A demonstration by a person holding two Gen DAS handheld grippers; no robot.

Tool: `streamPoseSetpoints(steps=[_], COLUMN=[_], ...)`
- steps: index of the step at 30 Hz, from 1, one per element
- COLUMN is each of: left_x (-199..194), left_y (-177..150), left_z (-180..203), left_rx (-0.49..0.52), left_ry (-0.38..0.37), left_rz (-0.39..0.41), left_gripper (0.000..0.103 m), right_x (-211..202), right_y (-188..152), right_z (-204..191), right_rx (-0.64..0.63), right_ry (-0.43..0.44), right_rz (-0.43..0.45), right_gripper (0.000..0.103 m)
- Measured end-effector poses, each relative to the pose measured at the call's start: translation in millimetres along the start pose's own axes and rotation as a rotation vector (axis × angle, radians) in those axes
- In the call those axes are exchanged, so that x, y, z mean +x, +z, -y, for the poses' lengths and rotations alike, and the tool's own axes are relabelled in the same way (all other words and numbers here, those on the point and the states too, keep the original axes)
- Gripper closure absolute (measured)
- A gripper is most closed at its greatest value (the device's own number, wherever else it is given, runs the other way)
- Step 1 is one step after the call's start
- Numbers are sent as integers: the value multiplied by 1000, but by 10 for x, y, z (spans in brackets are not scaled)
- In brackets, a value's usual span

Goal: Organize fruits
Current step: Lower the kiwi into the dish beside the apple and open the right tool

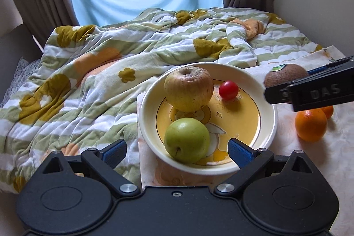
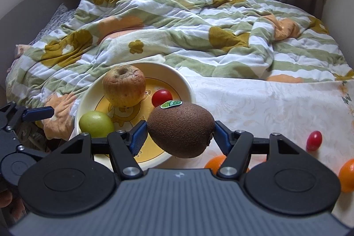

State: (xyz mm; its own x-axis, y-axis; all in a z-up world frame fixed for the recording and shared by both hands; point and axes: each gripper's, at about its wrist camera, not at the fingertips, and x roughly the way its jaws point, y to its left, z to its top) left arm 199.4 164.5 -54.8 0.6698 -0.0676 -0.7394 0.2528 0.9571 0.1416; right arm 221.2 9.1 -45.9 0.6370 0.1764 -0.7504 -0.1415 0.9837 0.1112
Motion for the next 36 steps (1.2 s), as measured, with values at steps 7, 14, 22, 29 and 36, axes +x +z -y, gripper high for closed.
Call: streamPoseSetpoints(steps=[7,14,22,29,36], left_x=[-131,-98,-73,-108,-267], left_y=[-57,-110,-154,-172,-202], left_z=[39,33,-5,-19,-40], left_rx=[-51,-103,-136,-140,-146], left_ry=[28,58,77,77,76], left_rz=[-14,-40,-58,-59,-42], left_gripper=[3,3,3,3,3], right_x=[216,510,690,551,379], right_y=[62,90,70,70,80], right_z=[-100,-200,-288,-332,-262], right_rx=[-107,-183,-228,-250,-217], right_ry=[66,126,166,116,87], right_rz=[-12,-34,-63,19,38], right_gripper=[23,23,23,0,0])
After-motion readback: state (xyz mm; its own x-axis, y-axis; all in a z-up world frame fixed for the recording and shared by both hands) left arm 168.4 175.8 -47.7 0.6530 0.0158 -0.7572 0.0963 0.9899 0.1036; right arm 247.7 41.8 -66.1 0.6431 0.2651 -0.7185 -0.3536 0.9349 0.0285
